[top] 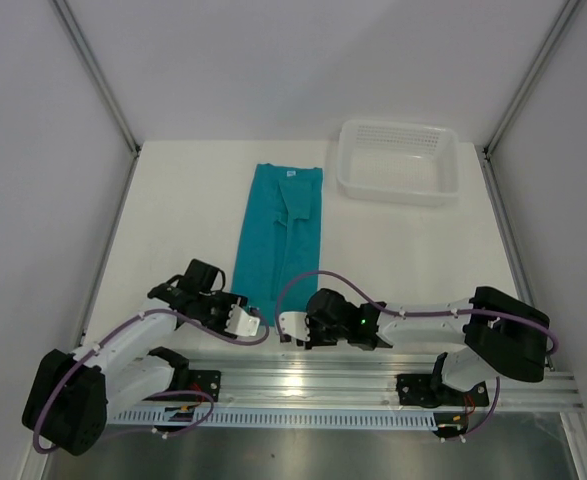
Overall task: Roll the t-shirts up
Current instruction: Roll the tshirt
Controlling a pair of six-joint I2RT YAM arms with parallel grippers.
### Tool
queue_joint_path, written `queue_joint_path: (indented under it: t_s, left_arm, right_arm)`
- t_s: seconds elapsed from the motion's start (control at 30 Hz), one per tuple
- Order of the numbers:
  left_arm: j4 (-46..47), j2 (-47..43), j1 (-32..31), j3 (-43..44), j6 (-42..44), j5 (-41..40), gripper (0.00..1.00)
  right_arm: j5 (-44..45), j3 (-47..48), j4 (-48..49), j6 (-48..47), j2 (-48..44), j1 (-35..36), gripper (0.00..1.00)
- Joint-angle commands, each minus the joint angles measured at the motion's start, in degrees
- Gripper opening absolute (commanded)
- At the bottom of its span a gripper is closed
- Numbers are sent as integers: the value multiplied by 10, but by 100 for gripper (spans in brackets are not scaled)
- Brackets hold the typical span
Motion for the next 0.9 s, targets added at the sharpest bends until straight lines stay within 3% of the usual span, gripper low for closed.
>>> queue_joint_path:
  t_s: [0.0,0.23,0.4,0.67,0.7,0.73,0.87]
  left_arm:
    - [-1,24,-7,-5,36,-23,56]
    - [4,39,-7,1,24,-57,55]
    - [1,31,-7,-5,25,-64,47]
    - [17,46,-7,-15,25,-69,42]
    - [20,49,-7,-15,25,-69,39]
    - [24,51,-7,-16,20,-72,28]
    - [31,51,-7,-13,-3,-66,2]
  right_arm:
    - [-11,15,-12,-5,16,1,29]
    - [-9,27,-37,-12,13,0,25]
    - [-12,23,-40,-12,-1,-2,7]
    - [-11,18,-34,-5,-9,-5,2]
    - [-12,18,-34,-5,-8,-5,2]
    - [-12,17,-31,-5,-10,-5,1]
    - [-14,18,-33,-5,-11,-5,0]
